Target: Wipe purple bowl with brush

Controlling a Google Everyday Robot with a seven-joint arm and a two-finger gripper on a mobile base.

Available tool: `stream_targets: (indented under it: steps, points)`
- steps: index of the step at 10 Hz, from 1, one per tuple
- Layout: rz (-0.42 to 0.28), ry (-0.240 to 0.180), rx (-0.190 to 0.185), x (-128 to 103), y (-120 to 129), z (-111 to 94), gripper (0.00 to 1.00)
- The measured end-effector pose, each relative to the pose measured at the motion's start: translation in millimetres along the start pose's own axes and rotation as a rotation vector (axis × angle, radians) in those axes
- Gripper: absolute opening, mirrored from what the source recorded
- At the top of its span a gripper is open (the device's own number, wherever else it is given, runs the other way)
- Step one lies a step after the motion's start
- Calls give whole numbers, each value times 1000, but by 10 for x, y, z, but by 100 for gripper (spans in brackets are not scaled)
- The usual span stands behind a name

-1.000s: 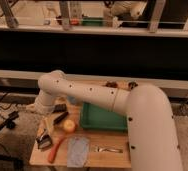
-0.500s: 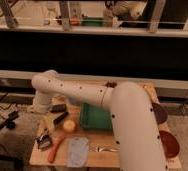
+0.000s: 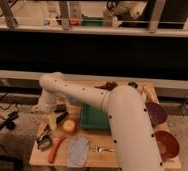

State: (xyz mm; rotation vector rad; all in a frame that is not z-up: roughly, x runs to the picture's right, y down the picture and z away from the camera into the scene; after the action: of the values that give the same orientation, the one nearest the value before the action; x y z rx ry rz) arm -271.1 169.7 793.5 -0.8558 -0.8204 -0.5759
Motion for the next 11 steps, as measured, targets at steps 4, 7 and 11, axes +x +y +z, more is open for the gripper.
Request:
stream_targets:
  steps: [4,7,11]
  points:
    - [59,-41,47,66,-39,-22,100]
    - [31,51,19,87,-13,56,100]
    - [33,62,14,334,51,153,100]
